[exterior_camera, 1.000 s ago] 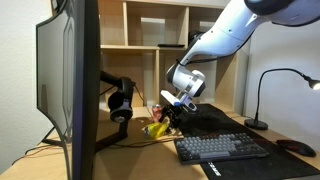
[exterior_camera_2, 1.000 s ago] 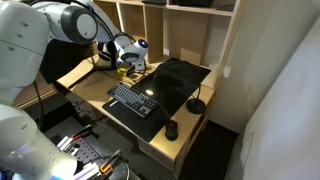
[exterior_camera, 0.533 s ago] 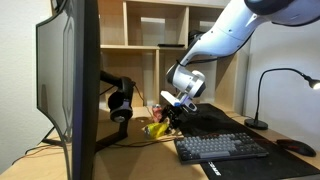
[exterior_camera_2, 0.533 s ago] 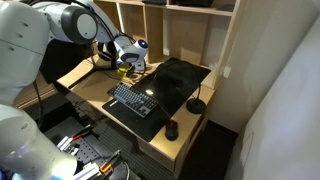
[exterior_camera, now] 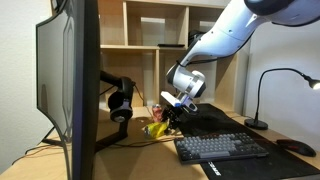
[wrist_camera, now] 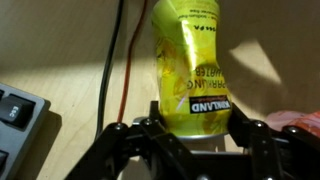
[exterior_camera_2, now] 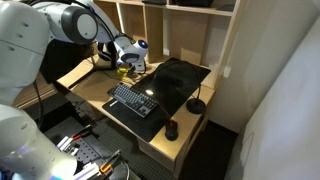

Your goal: Pick up the yellow can and set it upright

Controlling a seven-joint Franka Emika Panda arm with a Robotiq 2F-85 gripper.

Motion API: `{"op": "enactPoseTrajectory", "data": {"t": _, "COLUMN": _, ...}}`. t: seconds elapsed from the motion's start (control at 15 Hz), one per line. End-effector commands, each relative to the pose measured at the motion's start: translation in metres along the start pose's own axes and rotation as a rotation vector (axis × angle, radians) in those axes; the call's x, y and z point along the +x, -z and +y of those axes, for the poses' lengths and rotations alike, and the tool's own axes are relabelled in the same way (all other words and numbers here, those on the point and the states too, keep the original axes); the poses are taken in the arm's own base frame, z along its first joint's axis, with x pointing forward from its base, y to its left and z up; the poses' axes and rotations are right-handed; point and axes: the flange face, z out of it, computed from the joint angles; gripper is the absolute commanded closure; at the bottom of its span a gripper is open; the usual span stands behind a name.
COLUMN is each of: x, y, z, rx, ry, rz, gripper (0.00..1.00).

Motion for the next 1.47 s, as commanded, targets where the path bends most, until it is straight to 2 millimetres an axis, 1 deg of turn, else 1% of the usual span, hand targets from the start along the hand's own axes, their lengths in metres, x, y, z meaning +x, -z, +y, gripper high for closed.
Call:
{"op": "enactPoseTrajectory", "data": {"t": 0.0, "x": 0.003, "y": 0.007, "z": 0.004, "rx": -0.024, "ry": 0.015, "rz": 0.033, "gripper": 0.59}}
{"op": "enactPoseTrajectory", "data": {"t": 0.13, "x": -0.004, "y": 0.031, "z": -0.001, "rx": -0.022, "ry": 0.065, "rz": 0.082, "gripper": 0.59}}
{"op": "enactPoseTrajectory", "data": {"t": 0.27, "x": -0.014, "y": 0.061, "z": -0.006, "rx": -0.026, "ry": 0.152, "rz": 0.149, "gripper": 0.59}}
{"op": "enactPoseTrajectory", "data": {"t": 0.4, "x": -0.031, "y": 0.097, "z": -0.01, "rx": -0.022, "ry": 0.254, "rz": 0.226, "gripper": 0.59}}
{"op": "enactPoseTrajectory", "data": {"t": 0.53, "x": -0.053, "y": 0.13, "z": -0.011, "rx": -0.009, "ry": 0.352, "rz": 0.297, "gripper": 0.59}}
{"op": "enactPoseTrajectory", "data": {"t": 0.73, "x": -0.089, "y": 0.166, "z": -0.003, "rx": 0.042, "ry": 0.497, "rz": 0.4, "gripper": 0.59}}
{"op": "enactPoseTrajectory", "data": {"t": 0.8, "x": -0.098, "y": 0.176, "z": 0.0, "rx": 0.08, "ry": 0.534, "rz": 0.437, "gripper": 0.59}}
{"op": "enactPoseTrajectory", "data": {"t": 0.87, "x": -0.101, "y": 0.186, "z": 0.001, "rx": 0.121, "ry": 0.557, "rz": 0.484, "gripper": 0.59}}
{"op": "enactPoseTrajectory", "data": {"t": 0.93, "x": -0.093, "y": 0.173, "z": -0.02, "rx": 0.087, "ry": 0.51, "rz": 0.422, "gripper": 0.34}}
{"op": "enactPoseTrajectory", "data": {"t": 1.0, "x": -0.099, "y": 0.18, "z": -0.016, "rx": 0.111, "ry": 0.533, "rz": 0.448, "gripper": 0.34}}
{"op": "enactPoseTrajectory", "data": {"t": 1.13, "x": -0.102, "y": 0.186, "z": -0.009, "rx": 0.121, "ry": 0.543, "rz": 0.462, "gripper": 0.34}}
{"op": "enactPoseTrajectory", "data": {"t": 1.2, "x": -0.099, "y": 0.181, "z": -0.007, "rx": 0.138, "ry": 0.561, "rz": 0.489, "gripper": 0.59}}
{"op": "enactPoseTrajectory", "data": {"t": 1.33, "x": -0.106, "y": 0.168, "z": 0.003, "rx": 0.16, "ry": 0.667, "rz": 0.533, "gripper": 0.59}}
{"op": "enactPoseTrajectory", "data": {"t": 1.4, "x": -0.111, "y": 0.161, "z": 0.011, "rx": 0.167, "ry": 0.731, "rz": 0.559, "gripper": 0.59}}
